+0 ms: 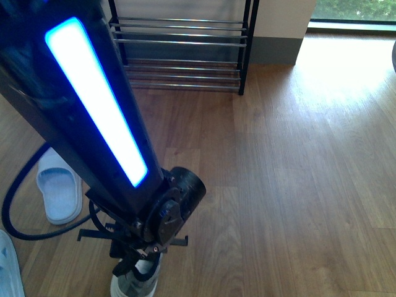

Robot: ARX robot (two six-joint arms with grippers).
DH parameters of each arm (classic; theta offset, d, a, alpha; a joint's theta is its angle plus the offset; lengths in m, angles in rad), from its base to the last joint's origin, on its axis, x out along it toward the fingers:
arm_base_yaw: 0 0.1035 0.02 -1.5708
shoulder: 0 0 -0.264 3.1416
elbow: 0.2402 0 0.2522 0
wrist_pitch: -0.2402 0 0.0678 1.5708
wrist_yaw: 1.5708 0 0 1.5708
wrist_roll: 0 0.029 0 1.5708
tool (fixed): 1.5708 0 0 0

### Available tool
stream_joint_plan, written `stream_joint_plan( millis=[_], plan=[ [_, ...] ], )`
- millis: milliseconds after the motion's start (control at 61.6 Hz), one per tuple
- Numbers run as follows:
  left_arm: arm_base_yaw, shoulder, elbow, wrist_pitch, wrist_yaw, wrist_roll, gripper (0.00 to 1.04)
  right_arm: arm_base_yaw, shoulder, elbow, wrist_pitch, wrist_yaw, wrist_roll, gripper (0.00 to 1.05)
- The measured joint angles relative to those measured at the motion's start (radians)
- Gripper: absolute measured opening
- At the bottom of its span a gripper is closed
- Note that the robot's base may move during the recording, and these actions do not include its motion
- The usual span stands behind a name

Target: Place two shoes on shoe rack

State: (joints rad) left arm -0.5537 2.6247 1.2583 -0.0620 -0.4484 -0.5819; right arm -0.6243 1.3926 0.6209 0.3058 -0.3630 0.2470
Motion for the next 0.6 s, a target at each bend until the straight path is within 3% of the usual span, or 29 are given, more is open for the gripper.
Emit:
stream_joint_plan(
  millis=[324, 600],
  plan=[
    [0.088, -0.488, -0.349, 0.222, -0.042, -0.007, 0.02, 0.0, 0.0, 0.0, 0.0, 0.0, 0.0, 0.01],
    [0.172, -0.982, -0.628, 0.224, -0.058, -0.003, 0.02, 0.0, 0.0, 0.0, 0.0, 0.0, 0.0, 0.01]
  ],
)
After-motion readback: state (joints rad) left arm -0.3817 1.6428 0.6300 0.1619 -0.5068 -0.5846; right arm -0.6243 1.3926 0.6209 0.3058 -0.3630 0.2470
